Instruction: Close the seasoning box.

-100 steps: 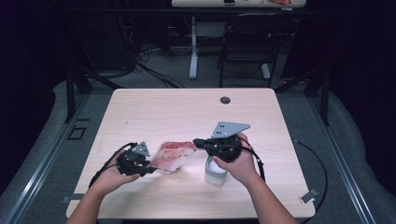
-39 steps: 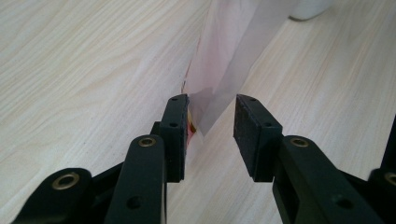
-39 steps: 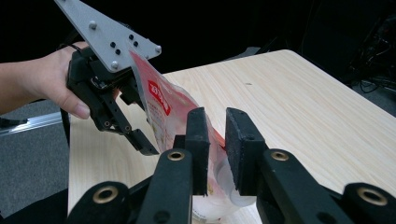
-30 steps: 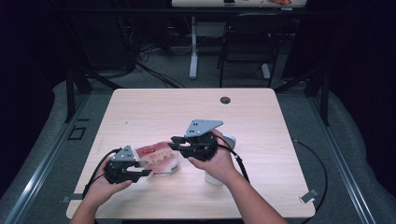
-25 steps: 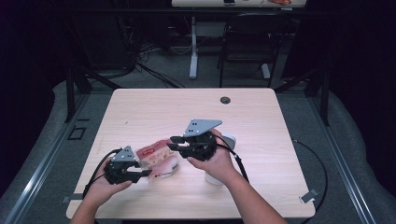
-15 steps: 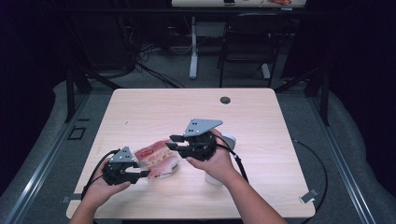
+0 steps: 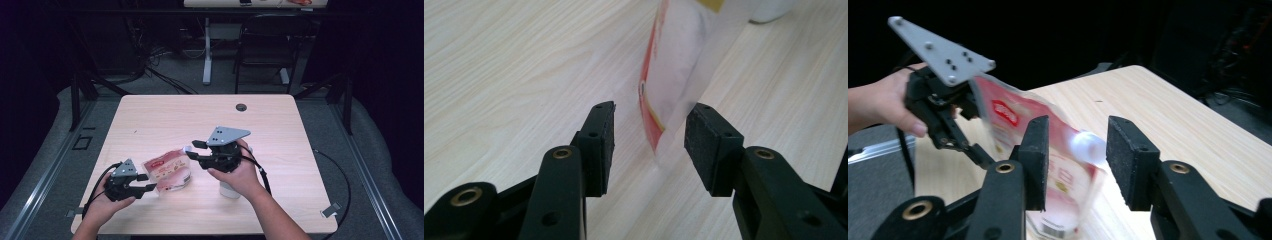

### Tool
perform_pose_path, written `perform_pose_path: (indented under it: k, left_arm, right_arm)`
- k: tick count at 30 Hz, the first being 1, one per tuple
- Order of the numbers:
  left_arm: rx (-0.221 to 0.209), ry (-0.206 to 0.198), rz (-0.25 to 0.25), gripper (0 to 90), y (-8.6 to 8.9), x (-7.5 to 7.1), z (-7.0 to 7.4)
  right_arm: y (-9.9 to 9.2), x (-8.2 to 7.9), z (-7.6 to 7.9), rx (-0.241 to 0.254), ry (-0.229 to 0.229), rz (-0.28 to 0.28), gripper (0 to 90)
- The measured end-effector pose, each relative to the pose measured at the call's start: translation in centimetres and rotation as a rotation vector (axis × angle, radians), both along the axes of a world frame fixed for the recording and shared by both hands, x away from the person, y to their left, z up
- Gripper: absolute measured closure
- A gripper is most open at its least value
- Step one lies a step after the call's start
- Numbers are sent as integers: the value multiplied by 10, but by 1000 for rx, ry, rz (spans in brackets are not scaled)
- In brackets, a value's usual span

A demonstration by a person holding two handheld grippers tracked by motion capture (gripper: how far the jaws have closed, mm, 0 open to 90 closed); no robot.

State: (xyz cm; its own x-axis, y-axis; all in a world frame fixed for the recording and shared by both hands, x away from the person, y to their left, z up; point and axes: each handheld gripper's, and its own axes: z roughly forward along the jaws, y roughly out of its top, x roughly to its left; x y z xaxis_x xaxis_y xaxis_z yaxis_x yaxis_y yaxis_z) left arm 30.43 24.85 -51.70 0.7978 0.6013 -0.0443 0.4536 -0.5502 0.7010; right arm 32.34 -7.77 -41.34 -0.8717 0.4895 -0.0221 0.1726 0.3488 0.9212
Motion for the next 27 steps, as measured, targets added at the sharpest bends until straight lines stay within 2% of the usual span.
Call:
perform_pose_path:
  k: [3,5,7,12,18,27]
  left_arm:
    - [-2,1,11,553,2,-1,-1]
    - [6,-3,21,553,3,-2,-2]
    - [11,-9,23,554,3,-3,-2]
    - [0,-9,30,555,3,-5,-3]
    - [-2,-17,52,555,6,-7,-2]
    - [-18,-11,59,548,6,-9,-4]
  right_arm:
    - [-11,0,-1,12,11,-26,566]
    - [-17,-1,-3,11,-4,-49,540]
    - [-24,-1,-4,26,3,-61,528]
    - [-39,-4,-5,55,-13,-94,496]
    - [-56,-10,-8,75,-14,-117,497]
    - [-76,-17,-13,89,11,-125,591]
